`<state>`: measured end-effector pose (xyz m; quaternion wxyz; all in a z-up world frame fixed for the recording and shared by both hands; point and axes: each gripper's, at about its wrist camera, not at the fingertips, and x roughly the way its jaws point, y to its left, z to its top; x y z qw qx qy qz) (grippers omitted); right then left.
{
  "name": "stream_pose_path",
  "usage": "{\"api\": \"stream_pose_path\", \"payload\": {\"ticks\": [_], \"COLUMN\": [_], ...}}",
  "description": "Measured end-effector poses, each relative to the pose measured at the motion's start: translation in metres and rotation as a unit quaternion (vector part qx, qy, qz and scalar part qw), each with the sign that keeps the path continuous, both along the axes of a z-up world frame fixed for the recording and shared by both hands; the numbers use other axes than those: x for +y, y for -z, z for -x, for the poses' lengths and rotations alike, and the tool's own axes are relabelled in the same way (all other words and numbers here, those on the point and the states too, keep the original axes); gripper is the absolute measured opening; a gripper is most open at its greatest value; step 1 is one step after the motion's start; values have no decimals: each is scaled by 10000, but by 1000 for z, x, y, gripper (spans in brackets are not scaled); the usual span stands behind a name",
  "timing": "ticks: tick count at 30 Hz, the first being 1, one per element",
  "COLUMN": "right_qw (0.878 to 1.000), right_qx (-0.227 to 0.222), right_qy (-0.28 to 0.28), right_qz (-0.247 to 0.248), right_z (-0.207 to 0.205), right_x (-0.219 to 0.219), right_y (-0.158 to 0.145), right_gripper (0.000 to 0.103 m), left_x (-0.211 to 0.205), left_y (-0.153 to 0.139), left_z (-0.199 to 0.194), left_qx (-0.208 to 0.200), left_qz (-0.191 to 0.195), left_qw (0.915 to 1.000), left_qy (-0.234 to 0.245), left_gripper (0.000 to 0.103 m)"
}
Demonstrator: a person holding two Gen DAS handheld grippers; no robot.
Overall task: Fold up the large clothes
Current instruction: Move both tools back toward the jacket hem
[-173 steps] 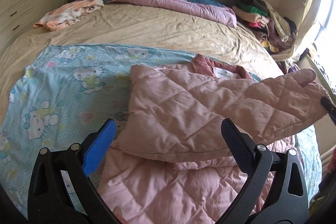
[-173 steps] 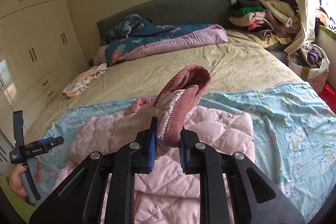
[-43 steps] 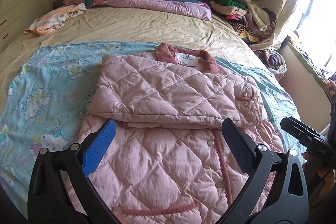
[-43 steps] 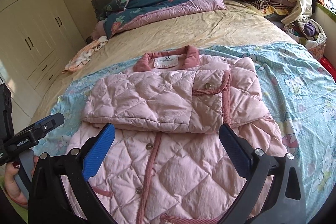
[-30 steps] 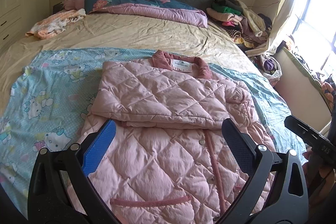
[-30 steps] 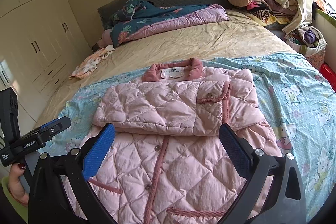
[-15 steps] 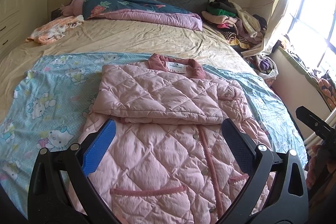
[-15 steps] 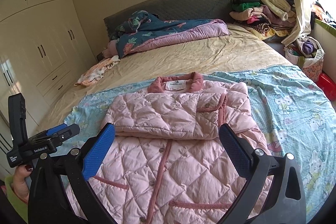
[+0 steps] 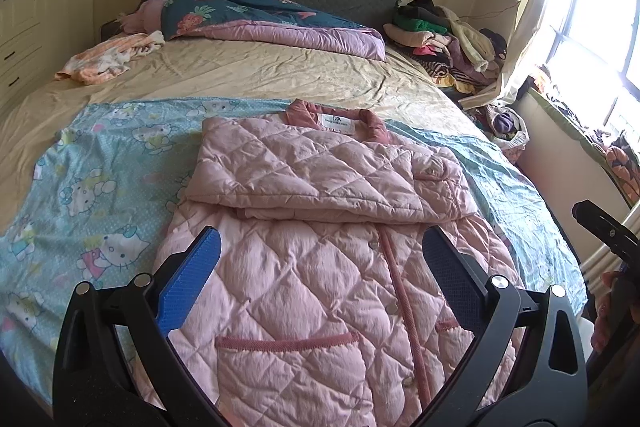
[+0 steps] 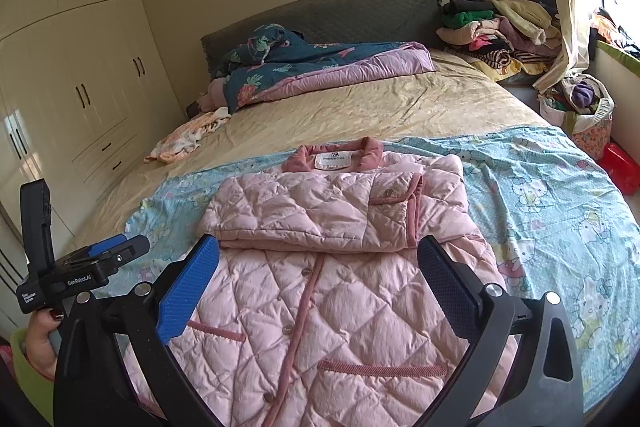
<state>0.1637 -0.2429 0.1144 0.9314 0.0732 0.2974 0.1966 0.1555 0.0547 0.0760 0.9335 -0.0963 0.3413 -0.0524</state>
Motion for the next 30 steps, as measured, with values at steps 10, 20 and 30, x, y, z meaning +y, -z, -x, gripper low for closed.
{"api": "stream_pose_path", "payload": {"ticks": [10,20,30], "right_qw": [9999,9994,9985], "right_qx": [97,216,423], "right_qy": [-25,111,124], "right_qz": [117,248,337], "right_z": [12,22,35], "right_x": [-2,-11,-19], "right_y": [17,37,62], "right_gripper": [99,99,99], "left_x": [0,-1,0], "left_y": [16,38,60], "left_z": [14,29,48], "left_qx": [86,200,285], "left_qz": [-10,-107,-250], "left_qw": [10000,9997,9992], "left_qy": [-29,-81,-121], "left_gripper": [95,95,95]}}
